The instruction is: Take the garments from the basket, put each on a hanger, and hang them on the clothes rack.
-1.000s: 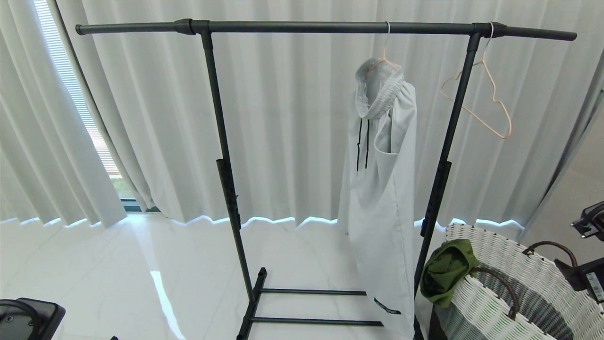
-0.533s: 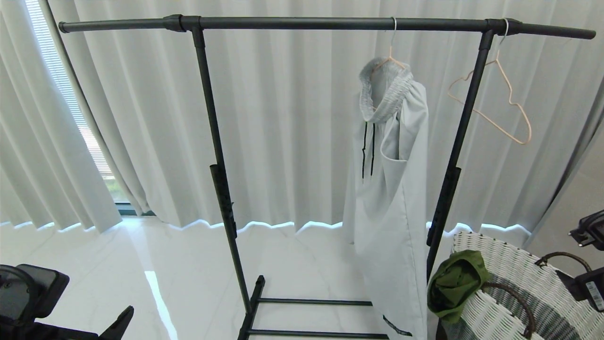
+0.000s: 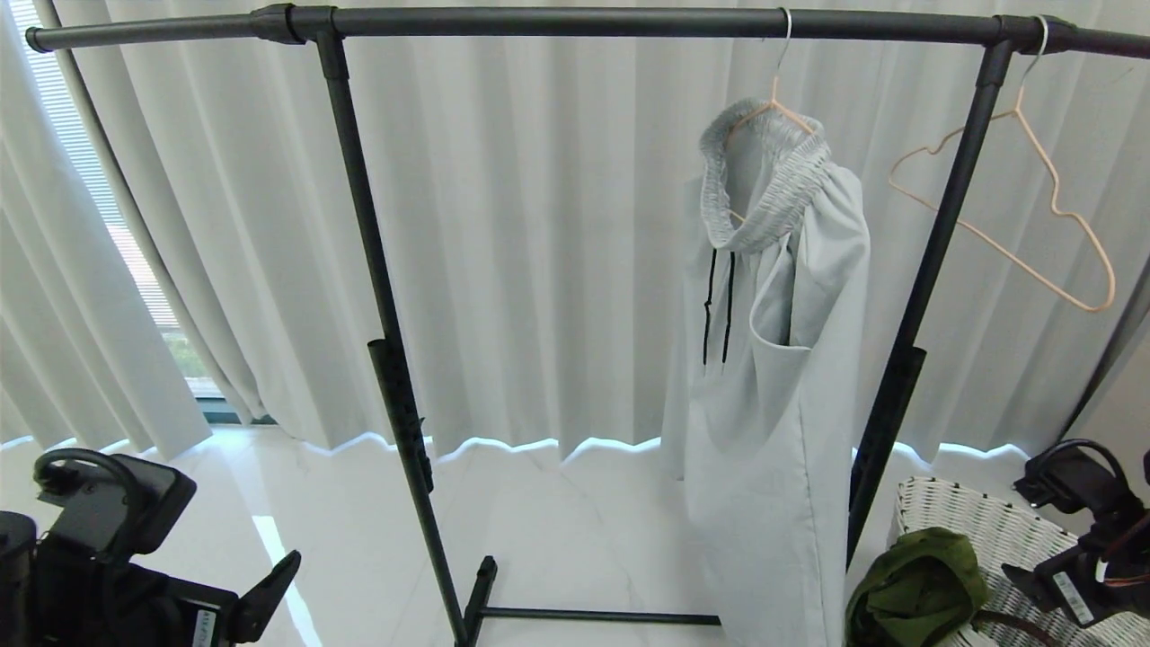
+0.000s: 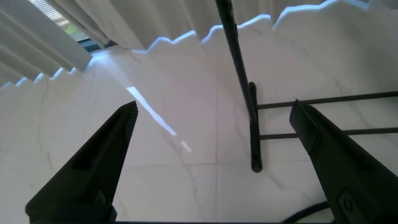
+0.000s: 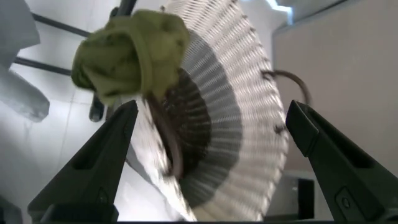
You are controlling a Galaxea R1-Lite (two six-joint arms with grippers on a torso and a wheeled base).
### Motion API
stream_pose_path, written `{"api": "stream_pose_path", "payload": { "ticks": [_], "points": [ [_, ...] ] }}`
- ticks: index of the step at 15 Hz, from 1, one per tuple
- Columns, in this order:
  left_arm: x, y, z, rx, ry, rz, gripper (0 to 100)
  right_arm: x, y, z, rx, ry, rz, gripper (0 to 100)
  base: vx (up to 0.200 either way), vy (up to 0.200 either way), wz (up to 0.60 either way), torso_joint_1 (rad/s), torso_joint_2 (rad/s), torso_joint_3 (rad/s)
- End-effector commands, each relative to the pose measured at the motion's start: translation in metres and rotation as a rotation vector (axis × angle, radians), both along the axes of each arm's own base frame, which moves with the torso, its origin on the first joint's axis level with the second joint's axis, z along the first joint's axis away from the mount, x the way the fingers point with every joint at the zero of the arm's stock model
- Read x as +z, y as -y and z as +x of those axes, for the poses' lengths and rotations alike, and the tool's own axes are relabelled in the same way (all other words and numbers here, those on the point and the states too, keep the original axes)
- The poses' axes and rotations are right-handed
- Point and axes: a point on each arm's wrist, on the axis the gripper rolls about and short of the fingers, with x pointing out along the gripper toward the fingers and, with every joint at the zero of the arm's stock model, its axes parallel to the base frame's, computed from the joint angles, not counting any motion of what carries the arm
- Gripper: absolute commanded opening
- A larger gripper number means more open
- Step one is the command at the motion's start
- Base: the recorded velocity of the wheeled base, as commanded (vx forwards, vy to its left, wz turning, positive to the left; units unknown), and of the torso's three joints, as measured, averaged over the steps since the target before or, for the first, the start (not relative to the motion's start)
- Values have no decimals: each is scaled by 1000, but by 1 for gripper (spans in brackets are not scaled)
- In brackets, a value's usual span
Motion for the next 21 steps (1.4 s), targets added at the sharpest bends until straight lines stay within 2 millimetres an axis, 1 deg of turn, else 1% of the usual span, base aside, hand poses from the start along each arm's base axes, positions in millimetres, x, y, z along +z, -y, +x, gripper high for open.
{"api": "stream_pose_path", "payload": {
  "ticks": [1,3,4,6,8,9,12,15,16,18,21],
  "points": [
    [-4,6,4,-36,-34,10,100,-49,0,21,7,-144,4,100,0,0,0,0,0,0],
    [-6,9,1,-69,-40,13,100,-74,-1,19,10,-218,8,100,0,0,0,0,0,0],
    [-7,10,1,-73,-43,14,100,-80,-1,23,24,-241,21,100,0,0,0,0,0,0],
    [-8,10,-1,-76,-44,14,100,-89,-1,43,33,-244,32,100,0,0,0,0,0,0],
    [-9,9,-2,-75,-46,14,100,-95,1,62,27,-224,32,100,0,0,0,0,0,0],
    [-10,8,-4,-75,-46,14,100,-98,1,67,25,-212,30,100,0,0,0,0,0,0],
    [-15,6,-9,-76,-59,20,100,-98,3,72,18,-175,27,100,0,0,0,0,0,0],
    [-16,5,-12,-76,-54,18,100,-96,8,76,1,-149,27,100,0,0,0,0,0,0],
    [-16,5,-12,-78,-54,20,100,-95,9,77,-2,-130,27,0,0,0,0,0,0,0],
    [-15,6,-12,-82,-53,19,100,-93,9,79,-2,-112,26,0,0,0,0,0,0,0],
    [-15,7,-12,-94,-51,19,100,-89,3,78,18,-99,24,0,0,0,0,0,0,0]
  ]
}}
